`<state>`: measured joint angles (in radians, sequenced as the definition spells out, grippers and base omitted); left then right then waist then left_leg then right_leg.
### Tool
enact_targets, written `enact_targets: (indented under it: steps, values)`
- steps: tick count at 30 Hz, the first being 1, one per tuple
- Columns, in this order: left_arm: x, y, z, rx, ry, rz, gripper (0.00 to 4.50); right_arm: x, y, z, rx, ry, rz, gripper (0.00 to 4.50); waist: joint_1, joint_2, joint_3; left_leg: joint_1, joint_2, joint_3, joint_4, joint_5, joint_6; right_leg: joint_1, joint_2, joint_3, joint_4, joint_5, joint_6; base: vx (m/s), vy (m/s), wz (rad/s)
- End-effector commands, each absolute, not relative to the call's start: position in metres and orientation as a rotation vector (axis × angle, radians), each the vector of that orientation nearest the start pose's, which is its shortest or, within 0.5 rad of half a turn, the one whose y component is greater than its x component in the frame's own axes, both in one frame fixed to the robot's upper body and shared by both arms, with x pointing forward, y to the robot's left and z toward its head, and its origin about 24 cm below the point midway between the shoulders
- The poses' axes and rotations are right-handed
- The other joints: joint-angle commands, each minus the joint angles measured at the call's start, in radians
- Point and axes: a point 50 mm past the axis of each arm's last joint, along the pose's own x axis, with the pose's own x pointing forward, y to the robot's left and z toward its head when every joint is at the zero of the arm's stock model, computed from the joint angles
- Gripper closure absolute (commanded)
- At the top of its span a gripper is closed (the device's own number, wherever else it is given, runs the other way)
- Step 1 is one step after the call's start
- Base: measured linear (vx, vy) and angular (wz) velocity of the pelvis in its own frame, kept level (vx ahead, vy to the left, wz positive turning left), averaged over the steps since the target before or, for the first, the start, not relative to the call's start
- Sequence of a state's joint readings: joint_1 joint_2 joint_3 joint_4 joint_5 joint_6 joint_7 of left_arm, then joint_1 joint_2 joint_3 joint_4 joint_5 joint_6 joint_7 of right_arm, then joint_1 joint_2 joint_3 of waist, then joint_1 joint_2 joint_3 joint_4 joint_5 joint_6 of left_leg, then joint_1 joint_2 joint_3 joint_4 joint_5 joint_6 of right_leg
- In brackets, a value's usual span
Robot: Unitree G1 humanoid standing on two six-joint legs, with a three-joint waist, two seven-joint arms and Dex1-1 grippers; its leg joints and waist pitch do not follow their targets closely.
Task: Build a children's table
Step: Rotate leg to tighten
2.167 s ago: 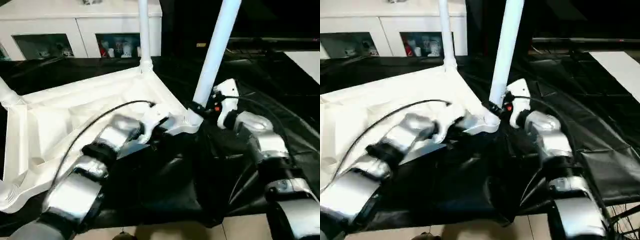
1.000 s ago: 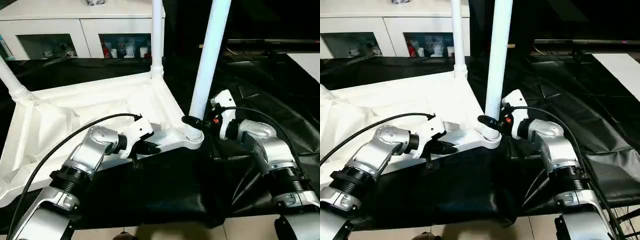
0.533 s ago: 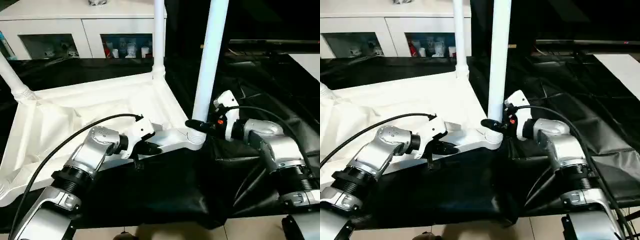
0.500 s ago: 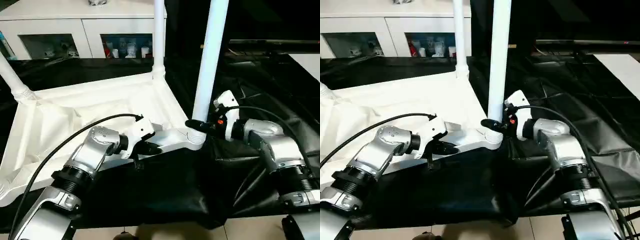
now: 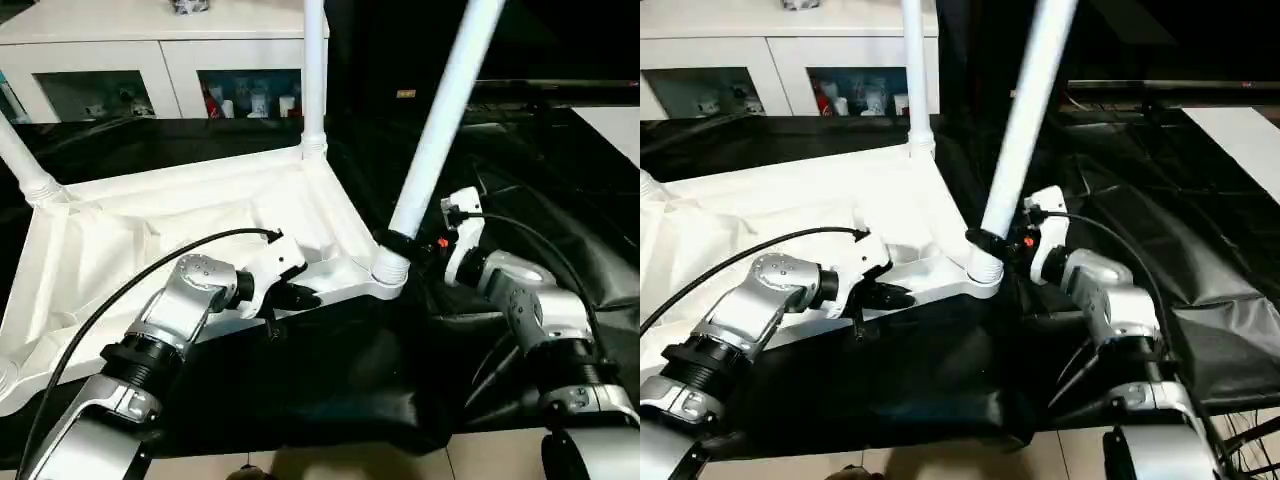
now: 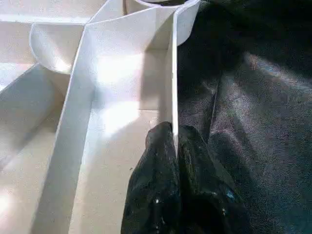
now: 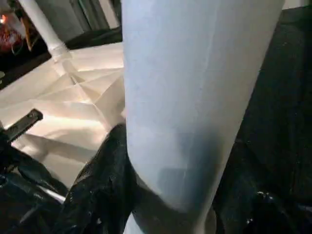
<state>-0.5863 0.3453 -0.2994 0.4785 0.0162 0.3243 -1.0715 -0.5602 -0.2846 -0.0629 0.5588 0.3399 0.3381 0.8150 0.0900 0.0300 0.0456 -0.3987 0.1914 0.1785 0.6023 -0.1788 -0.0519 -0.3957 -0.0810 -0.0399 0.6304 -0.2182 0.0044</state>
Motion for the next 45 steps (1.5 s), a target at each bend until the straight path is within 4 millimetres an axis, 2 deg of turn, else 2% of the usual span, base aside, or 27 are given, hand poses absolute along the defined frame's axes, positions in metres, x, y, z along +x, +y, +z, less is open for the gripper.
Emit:
enact_targets:
  steps: [1,2,4,5,7,9,10,13,15,16,18,20,23,25,31,32,33,34,35,37,40,45]
  values:
    - [0.317,0.121,0.055,0.291,0.493,-1.198,4.5,0.327,-0.175,0.039,0.239,0.383,0.698,2.65,-0.003,0.002,-0.057,0.029,0.035,-0.009,-0.074,-0.153,0.029,0.044,-0.055,0.03,-0.069,0.007,-0.269,0.0,0.0,0.0]
    - [0.318,0.121,0.055,0.283,0.489,-1.192,4.5,0.324,-0.176,0.035,0.257,0.38,0.689,2.65,-0.002,0.006,-0.057,0.029,0.034,-0.01,-0.074,-0.151,0.03,0.044,-0.055,0.03,-0.068,0.017,-0.27,0.0,0.0,0.0]
    - [0.319,0.121,0.056,0.276,0.483,-1.185,4.5,0.319,-0.178,0.029,0.273,0.368,0.662,2.65,-0.004,0.006,-0.056,0.027,0.034,-0.01,-0.075,-0.161,0.03,0.044,-0.055,0.03,-0.07,0.015,-0.269,0.0,0.0,0.0]
    - [0.32,0.121,0.057,0.275,0.482,-1.182,4.5,0.316,-0.179,0.026,0.273,0.357,0.645,2.65,-0.002,0.01,-0.054,0.028,0.035,-0.01,-0.077,-0.177,0.027,0.041,-0.057,0.03,-0.072,0.001,-0.267,0.0,0.0,0.0]
    - [0.32,0.12,0.057,0.274,0.481,-1.182,4.5,0.315,-0.179,0.024,0.274,0.352,0.637,2.65,-0.005,0.006,-0.052,0.029,0.034,-0.011,-0.08,-0.202,0.02,0.042,-0.056,0.03,-0.077,-0.037,-0.261,0.0,0.0,0.0]
    - [0.321,0.12,0.057,0.274,0.479,-1.178,4.5,0.308,-0.178,0.018,0.244,0.322,0.613,2.65,-0.005,0.012,-0.046,0.03,0.036,-0.01,-0.085,-0.238,0.011,0.036,-0.058,0.032,-0.085,-0.09,-0.251,0.0,0.0,0.0]
    - [0.321,0.12,0.057,0.274,0.478,-1.177,4.5,0.306,-0.177,0.017,0.234,0.315,0.609,2.65,-0.004,0.012,-0.047,0.032,0.036,-0.011,-0.087,-0.247,0.006,0.036,-0.058,0.032,-0.086,-0.104,-0.246,0.0,0.0,0.0]
    - [0.321,0.12,0.058,0.276,0.478,-1.176,4.5,0.303,-0.173,0.016,0.199,0.297,0.612,2.65,-0.007,0.014,-0.038,0.037,0.037,-0.014,-0.099,-0.309,-0.01,0.036,-0.059,0.032,-0.098,-0.208,-0.224,0.0,0.0,0.0]
    - [0.322,0.12,0.058,0.277,0.478,-1.175,4.5,0.303,-0.171,0.017,0.187,0.297,0.618,2.65,-0.006,0.014,-0.039,0.041,0.037,-0.014,-0.101,-0.309,-0.012,0.035,-0.06,0.033,-0.101,-0.217,-0.217,0.0,0.0,0.0]
    - [0.322,0.121,0.058,0.281,0.48,-1.178,4.5,0.302,-0.168,0.017,0.151,0.308,0.647,2.65,-0.006,0.013,-0.041,0.04,0.038,-0.013,-0.101,-0.262,0.0,0.038,-0.059,0.035,-0.098,-0.162,-0.221,0.0,0.0,0.0]
    - [0.322,0.121,0.058,0.29,0.482,-1.18,4.5,0.302,-0.164,0.017,0.11,0.326,0.686,2.65,-0.008,0.009,-0.039,0.034,0.036,-0.012,-0.101,-0.237,0.009,0.04,-0.058,0.034,-0.097,-0.141,-0.222,0.0,0.0,0.0]
    - [0.322,0.122,0.058,0.296,0.483,-1.18,4.5,0.303,-0.161,0.018,0.075,0.345,0.722,2.65,-0.008,0.009,-0.037,0.035,0.036,-0.011,-0.101,-0.242,0.012,0.04,-0.06,0.034,-0.099,-0.16,-0.22,0.0,0.0,0.0]
    - [0.322,0.124,0.058,0.31,0.486,-1.182,4.5,0.304,-0.155,0.019,-0.005,0.394,0.805,2.65,-0.01,0.0,-0.034,0.034,0.037,-0.012,-0.104,-0.261,0.013,0.038,-0.062,0.034,-0.106,-0.229,-0.205,0.0,0.0,0.0]
    - [0.322,0.124,0.058,0.315,0.487,-1.184,4.5,0.304,-0.153,0.019,-0.021,0.41,0.831,2.65,-0.01,0.003,-0.033,0.035,0.038,-0.013,-0.106,-0.266,0.011,0.037,-0.063,0.036,-0.107,-0.253,-0.198,0.0,0.0,0.0]
    - [0.322,0.124,0.058,0.315,0.487,-1.184,4.5,0.304,-0.153,0.019,-0.021,0.41,0.831,2.65,-0.012,0.002,-0.03,0.036,0.039,-0.012,-0.109,-0.274,0.007,0.033,-0.063,0.038,-0.112,-0.267,-0.19,0.0,0.0,0.0]
    - [0.321,0.124,0.057,0.317,0.488,-1.185,4.5,0.304,-0.152,0.019,-0.034,0.433,0.861,2.65,-0.012,-0.001,-0.03,0.037,0.039,-0.012,-0.11,-0.28,0.007,0.033,-0.063,0.038,-0.113,-0.273,-0.19,0.0,0.0,0.0]
    - [0.321,0.126,0.057,0.322,0.491,-1.182,4.5,0.3,-0.148,0.016,-0.074,0.468,0.918,2.65,-0.015,-0.021,-0.028,0.034,0.04,-0.01,-0.11,-0.275,0.011,0.033,-0.062,0.037,-0.115,-0.279,-0.185,0.0,0.0,0.0]
    - [0.321,0.126,0.057,0.322,0.491,-1.182,4.5,0.3,-0.148,0.016,-0.074,0.468,0.918,2.65,-0.011,-0.013,-0.028,0.032,0.039,-0.013,-0.11,-0.271,0.01,0.034,-0.064,0.038,-0.11,-0.285,-0.185,0.0,0.0,0.0]
    - [0.321,0.126,0.057,0.322,0.491,-1.182,4.5,0.3,-0.148,0.016,-0.074,0.468,0.918,2.65,-0.01,-0.008,-0.026,0.037,0.04,-0.01,-0.111,-0.276,0.009,0.029,-0.065,0.039,-0.116,-0.303,-0.178,0.0,0.0,0.0]
    - [0.32,0.128,0.057,0.327,0.496,-1.176,4.5,0.293,-0.144,0.01,-0.111,0.505,0.97,2.65,-0.011,-0.009,-0.025,0.037,0.041,-0.011,-0.113,-0.282,0.005,0.03,-0.064,0.04,-0.118,-0.304,-0.173,0.0,0.0,0.0]
    - [0.32,0.13,0.057,0.327,0.498,-1.174,4.5,0.293,-0.145,0.008,-0.065,0.507,0.934,2.65,-0.012,-0.013,-0.026,0.037,0.04,-0.011,-0.116,-0.29,0.002,0.031,-0.063,0.041,-0.117,-0.293,-0.171,0.0,0.0,0.0]
    - [0.32,0.129,0.057,0.33,0.501,-1.178,4.5,0.294,-0.155,0.004,-0.014,0.525,0.887,2.65,-0.01,-0.012,-0.023,0.044,0.041,-0.008,-0.119,-0.312,-0.001,0.026,-0.065,0.043,-0.126,-0.353,-0.165,0.0,0.0,0.0]
